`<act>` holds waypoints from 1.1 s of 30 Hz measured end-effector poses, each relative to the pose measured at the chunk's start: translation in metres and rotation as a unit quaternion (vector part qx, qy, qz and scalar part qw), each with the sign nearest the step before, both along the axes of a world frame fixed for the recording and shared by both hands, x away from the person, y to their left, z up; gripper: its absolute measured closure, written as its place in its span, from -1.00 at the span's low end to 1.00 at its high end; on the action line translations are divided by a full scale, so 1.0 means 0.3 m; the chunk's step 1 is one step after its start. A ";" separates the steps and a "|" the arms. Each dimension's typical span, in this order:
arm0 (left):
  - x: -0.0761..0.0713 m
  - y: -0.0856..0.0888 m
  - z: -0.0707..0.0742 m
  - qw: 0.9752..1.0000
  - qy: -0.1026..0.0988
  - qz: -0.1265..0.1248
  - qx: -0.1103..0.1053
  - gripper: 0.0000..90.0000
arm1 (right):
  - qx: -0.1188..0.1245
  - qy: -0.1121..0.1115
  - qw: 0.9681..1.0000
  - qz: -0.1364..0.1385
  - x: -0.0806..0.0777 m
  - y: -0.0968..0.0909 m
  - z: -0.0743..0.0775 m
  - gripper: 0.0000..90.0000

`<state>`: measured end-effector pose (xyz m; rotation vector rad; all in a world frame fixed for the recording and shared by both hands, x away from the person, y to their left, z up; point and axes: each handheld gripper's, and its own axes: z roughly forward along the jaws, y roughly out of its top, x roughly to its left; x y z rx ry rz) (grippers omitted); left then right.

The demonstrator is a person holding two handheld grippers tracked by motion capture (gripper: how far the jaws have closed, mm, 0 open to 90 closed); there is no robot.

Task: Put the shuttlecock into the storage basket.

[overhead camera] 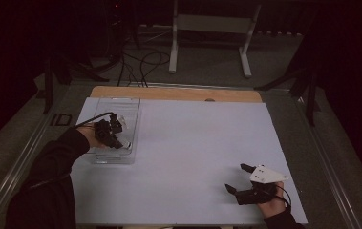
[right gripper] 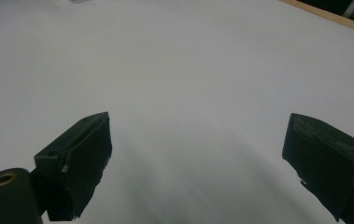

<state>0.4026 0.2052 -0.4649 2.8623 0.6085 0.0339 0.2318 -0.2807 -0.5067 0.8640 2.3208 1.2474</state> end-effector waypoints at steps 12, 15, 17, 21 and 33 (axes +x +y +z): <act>0.009 0.010 0.023 0.997 -0.033 0.072 0.008 -0.45 | 0.000 -0.001 1.000 0.001 -0.001 -0.002 0.002 -0.82; 0.010 0.011 0.028 0.996 -0.035 0.084 0.009 -0.60 | 0.000 0.000 1.000 0.000 -0.002 -0.001 0.003 -0.82; 0.011 0.013 0.033 0.995 -0.033 0.090 0.007 -0.66 | 0.000 0.000 1.000 0.000 -0.001 0.000 0.003 -0.82; 0.009 0.016 0.041 0.994 -0.041 0.101 0.006 -0.76 | 0.000 0.000 1.000 0.000 -0.002 -0.001 0.003 -0.82; -0.010 0.029 0.096 0.994 -0.040 0.101 -0.018 -1.00 | -0.001 -0.001 1.000 0.001 -0.002 0.003 0.005 -0.82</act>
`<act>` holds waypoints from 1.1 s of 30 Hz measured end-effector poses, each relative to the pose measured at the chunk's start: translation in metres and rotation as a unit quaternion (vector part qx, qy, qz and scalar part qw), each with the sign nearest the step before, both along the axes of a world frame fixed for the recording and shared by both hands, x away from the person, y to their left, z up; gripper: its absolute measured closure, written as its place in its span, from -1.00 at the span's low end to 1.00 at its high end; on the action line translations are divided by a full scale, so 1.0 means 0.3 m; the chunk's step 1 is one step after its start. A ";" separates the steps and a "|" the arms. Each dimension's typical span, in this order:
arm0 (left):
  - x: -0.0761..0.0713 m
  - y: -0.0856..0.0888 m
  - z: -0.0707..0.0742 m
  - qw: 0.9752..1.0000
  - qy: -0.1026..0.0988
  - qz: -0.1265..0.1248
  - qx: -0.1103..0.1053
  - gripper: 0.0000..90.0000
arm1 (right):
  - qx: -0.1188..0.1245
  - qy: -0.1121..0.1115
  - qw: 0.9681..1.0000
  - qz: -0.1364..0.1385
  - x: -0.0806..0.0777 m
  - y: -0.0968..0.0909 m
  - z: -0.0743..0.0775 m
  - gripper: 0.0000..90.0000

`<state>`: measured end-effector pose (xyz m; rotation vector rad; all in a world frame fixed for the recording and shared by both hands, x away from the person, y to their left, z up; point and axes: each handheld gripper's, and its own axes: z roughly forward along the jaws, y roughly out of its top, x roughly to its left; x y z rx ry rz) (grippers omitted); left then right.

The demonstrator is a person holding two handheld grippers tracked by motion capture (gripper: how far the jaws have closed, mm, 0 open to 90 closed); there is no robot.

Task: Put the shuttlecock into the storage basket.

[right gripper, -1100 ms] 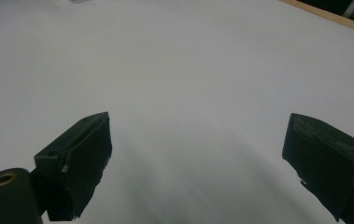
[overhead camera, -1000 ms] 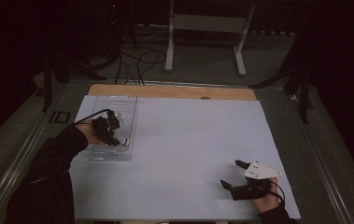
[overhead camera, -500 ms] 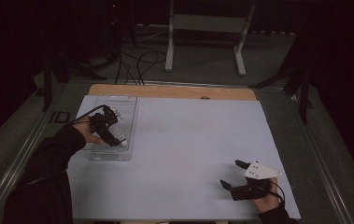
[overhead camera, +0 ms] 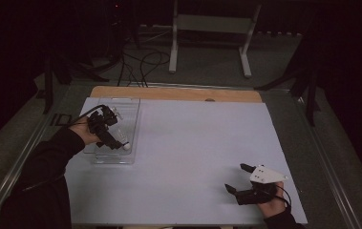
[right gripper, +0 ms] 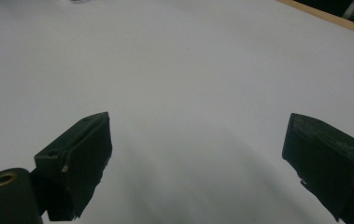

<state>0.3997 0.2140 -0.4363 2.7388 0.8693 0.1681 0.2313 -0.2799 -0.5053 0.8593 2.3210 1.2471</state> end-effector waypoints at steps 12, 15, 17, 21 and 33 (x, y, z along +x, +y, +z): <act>-0.023 -0.014 0.055 0.999 -0.009 -0.002 -0.034 -1.00 | 0.001 0.000 1.000 0.000 0.000 0.000 -0.001 -0.82; -0.026 -0.020 0.066 0.999 -0.011 -0.007 -0.039 -1.00 | 0.000 0.000 1.000 0.000 0.000 0.000 0.000 -0.82; -0.030 -0.027 0.072 0.999 -0.008 -0.009 -0.042 -1.00 | 0.001 0.000 1.000 0.000 0.000 0.000 0.000 -0.82; -0.030 -0.039 0.089 0.998 -0.008 -0.014 -0.057 -1.00 | 0.001 0.000 1.000 -0.001 0.000 -0.001 0.000 -0.82; -0.034 -0.091 0.135 0.996 -0.025 -0.020 -0.082 -1.00 | 0.002 0.000 1.000 0.000 0.001 0.000 -0.001 -0.82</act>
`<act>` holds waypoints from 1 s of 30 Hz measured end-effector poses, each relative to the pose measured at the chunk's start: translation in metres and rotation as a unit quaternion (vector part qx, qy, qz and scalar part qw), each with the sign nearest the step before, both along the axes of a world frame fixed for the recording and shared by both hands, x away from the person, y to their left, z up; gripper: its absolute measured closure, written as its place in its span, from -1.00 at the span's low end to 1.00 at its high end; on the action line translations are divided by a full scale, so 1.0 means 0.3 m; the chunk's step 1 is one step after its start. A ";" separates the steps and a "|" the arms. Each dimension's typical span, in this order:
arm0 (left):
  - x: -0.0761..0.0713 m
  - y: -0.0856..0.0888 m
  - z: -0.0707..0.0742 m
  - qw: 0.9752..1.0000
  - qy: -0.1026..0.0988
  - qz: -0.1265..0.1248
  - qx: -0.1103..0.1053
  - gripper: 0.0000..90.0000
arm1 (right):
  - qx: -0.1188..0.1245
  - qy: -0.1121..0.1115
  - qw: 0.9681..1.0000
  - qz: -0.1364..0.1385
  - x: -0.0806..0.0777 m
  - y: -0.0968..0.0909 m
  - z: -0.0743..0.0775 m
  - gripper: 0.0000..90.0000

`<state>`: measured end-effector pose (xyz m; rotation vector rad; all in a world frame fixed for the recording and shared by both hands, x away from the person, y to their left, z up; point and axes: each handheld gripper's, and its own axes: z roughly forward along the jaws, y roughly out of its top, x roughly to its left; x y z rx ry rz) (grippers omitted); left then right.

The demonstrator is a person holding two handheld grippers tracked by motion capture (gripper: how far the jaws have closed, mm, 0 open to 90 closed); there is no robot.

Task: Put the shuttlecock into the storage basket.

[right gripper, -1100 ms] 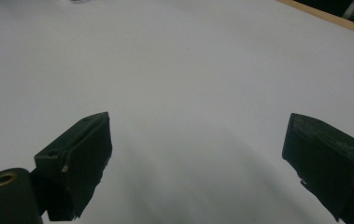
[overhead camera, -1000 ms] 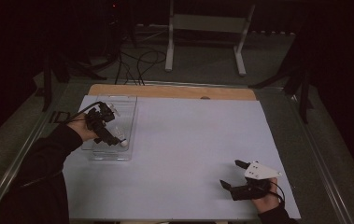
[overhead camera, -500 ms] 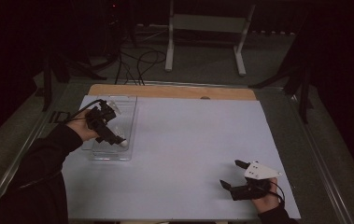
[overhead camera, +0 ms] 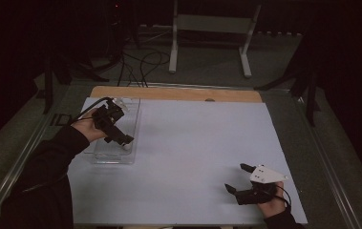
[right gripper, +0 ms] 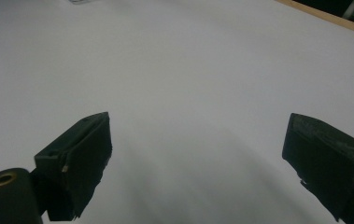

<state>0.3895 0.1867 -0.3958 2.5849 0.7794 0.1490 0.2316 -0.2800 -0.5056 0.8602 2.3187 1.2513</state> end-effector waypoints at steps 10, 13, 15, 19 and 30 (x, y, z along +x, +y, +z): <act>-0.006 -0.057 0.015 1.000 -0.005 -0.014 -0.020 -1.00 | 0.001 0.000 1.000 0.000 0.001 0.000 -0.001 -0.82; -0.008 -0.072 0.023 0.999 -0.006 -0.019 -0.032 -1.00 | 0.001 0.001 1.000 0.000 0.001 0.000 0.000 -0.82; -0.008 -0.081 0.026 0.999 -0.003 -0.020 -0.037 -1.00 | 0.001 0.001 1.000 0.000 0.001 0.000 0.000 -0.82; -0.011 -0.105 0.029 0.999 -0.007 -0.031 -0.040 -1.00 | 0.001 0.001 1.000 0.000 0.001 0.000 0.000 -0.82; -0.025 -0.165 0.025 0.997 -0.004 -0.051 -0.064 -1.00 | 0.001 0.001 1.000 0.001 0.002 -0.001 -0.001 -0.82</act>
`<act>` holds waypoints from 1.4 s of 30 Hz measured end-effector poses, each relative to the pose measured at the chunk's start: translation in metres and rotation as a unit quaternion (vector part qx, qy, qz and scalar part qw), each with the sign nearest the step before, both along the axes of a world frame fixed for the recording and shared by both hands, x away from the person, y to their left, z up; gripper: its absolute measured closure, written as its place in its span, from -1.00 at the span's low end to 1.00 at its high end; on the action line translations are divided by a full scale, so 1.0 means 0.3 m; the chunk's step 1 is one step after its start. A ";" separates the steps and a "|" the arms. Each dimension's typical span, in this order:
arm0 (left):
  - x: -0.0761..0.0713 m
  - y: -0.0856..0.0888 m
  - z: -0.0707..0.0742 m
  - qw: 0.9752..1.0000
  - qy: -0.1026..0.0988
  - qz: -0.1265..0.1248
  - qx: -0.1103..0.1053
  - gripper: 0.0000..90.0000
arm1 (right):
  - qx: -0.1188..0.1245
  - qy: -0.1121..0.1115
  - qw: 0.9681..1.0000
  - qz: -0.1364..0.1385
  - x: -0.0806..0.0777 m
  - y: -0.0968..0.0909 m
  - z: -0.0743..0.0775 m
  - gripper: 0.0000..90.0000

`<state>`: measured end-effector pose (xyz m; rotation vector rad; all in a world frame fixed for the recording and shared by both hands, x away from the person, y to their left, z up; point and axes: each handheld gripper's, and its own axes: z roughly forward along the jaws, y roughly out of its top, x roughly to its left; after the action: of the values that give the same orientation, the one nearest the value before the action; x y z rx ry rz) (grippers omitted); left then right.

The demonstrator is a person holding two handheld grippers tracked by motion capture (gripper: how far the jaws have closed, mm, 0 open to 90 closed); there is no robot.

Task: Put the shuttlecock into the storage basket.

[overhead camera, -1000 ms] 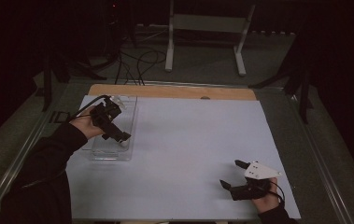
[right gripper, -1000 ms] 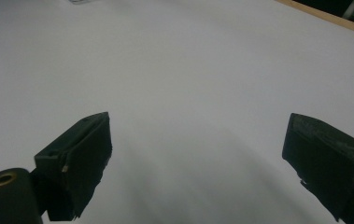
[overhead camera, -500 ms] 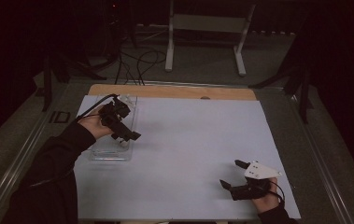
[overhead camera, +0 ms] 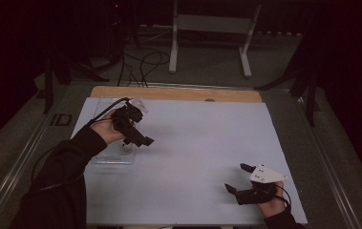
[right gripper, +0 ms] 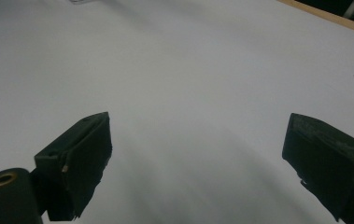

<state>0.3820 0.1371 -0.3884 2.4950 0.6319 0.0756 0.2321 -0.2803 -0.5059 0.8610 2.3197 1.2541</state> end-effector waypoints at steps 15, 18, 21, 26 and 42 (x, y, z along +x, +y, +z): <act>-0.017 -0.074 -0.022 1.000 -0.002 -0.024 -0.018 -1.00 | 0.000 -0.001 1.000 0.000 0.000 -0.001 0.000 -0.82; -0.021 -0.087 -0.025 0.999 -0.001 -0.032 -0.024 -1.00 | 0.000 0.000 1.000 0.000 -0.001 0.000 0.000 -0.82; -0.024 -0.098 -0.024 0.999 0.001 -0.039 -0.031 -1.00 | 0.000 0.000 1.000 0.000 0.000 -0.001 -0.001 -0.82; -0.031 -0.126 -0.035 0.998 -0.006 -0.044 -0.034 -1.00 | -0.001 -0.001 1.000 0.001 -0.001 -0.002 0.001 -0.82; -0.077 -0.179 -0.100 0.999 -0.020 -0.040 -0.028 -1.00 | -0.001 0.000 1.000 0.002 -0.001 -0.001 0.000 -0.82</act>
<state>0.3589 0.0835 -0.4185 2.4558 0.5105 0.0770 0.2318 -0.2807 -0.5059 0.8551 2.3229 1.2538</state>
